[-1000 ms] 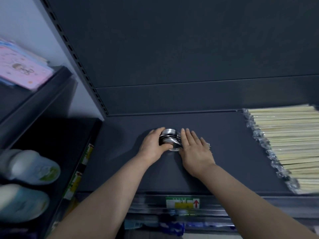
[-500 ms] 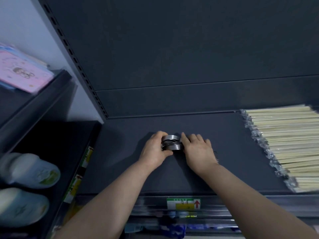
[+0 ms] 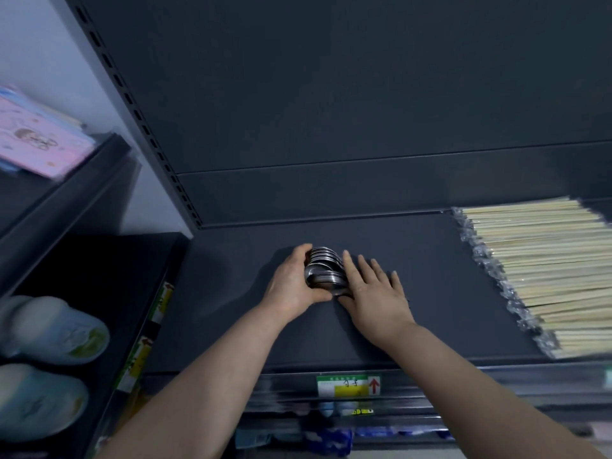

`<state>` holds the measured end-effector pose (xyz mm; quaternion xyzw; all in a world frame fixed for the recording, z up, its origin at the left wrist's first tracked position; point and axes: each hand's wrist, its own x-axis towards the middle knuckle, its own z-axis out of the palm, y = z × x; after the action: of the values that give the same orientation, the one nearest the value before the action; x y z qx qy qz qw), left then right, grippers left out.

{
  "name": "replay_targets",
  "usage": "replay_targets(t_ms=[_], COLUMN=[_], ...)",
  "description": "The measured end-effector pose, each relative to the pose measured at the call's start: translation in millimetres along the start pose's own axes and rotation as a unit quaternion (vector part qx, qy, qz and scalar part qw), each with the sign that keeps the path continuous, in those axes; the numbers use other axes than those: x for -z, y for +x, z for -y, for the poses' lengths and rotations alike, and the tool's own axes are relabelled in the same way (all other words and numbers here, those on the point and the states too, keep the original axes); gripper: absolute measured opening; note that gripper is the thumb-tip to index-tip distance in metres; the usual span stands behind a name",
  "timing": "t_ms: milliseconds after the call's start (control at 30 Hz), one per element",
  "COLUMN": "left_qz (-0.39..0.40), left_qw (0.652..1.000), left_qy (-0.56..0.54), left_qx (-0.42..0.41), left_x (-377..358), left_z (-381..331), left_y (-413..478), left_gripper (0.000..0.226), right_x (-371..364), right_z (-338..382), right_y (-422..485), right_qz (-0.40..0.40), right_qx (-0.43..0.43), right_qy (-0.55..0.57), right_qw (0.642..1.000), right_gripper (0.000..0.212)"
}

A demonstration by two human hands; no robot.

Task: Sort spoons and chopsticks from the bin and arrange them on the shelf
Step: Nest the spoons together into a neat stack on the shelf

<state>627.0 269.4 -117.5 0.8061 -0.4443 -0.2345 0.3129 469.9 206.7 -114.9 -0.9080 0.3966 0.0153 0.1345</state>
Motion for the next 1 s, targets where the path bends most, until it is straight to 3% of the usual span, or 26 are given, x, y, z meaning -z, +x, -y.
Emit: replay_targets(t_ms=[167, 200, 333, 467, 600, 733, 867, 1000], left_qz=[0.018, 0.017, 0.000, 0.018, -0.062, -0.096, -0.102, -0.092], left_qw=[0.997, 0.995, 0.993, 0.997, 0.997, 0.994, 0.986, 0.983], left_qy=[-0.078, -0.094, -0.110, -0.060, 0.040, 0.027, -0.111, -0.145], left_qx=[0.013, 0.022, 0.046, 0.036, 0.027, 0.036, 0.070, 0.070], left_x=[2, 4, 13, 15, 13, 8, 2, -3], left_z=[6, 3, -8, -6, -6, -1, 6, 5], left_y=[-4, -6, -4, 0, 2, -1, 0, 1], left_gripper=[0.120, 0.115, 0.051, 0.065, 0.042, 0.025, 0.029, 0.027], right_x=[-9, -9, -13, -19, -13, -7, -2, -1], right_z=[4, 4, 3, 4, 6, 6, 11, 15], right_y=[-6, -5, -7, -9, -12, -15, -15, -9], right_qz=[-0.070, -0.076, -0.113, -0.165, -0.193, -0.161, -0.162, -0.172], right_qx=[0.015, 0.016, 0.022, 0.017, -0.007, -0.003, -0.009, -0.032], right_qy=[0.058, 0.077, 0.107, 0.110, 0.022, 0.002, 0.014, -0.035], right_qw=[0.996, 0.994, 0.988, 0.980, 0.981, 0.987, 0.987, 0.984], right_gripper=[0.053, 0.052, 0.047, 0.041, 0.034, 0.037, 0.028, 0.026])
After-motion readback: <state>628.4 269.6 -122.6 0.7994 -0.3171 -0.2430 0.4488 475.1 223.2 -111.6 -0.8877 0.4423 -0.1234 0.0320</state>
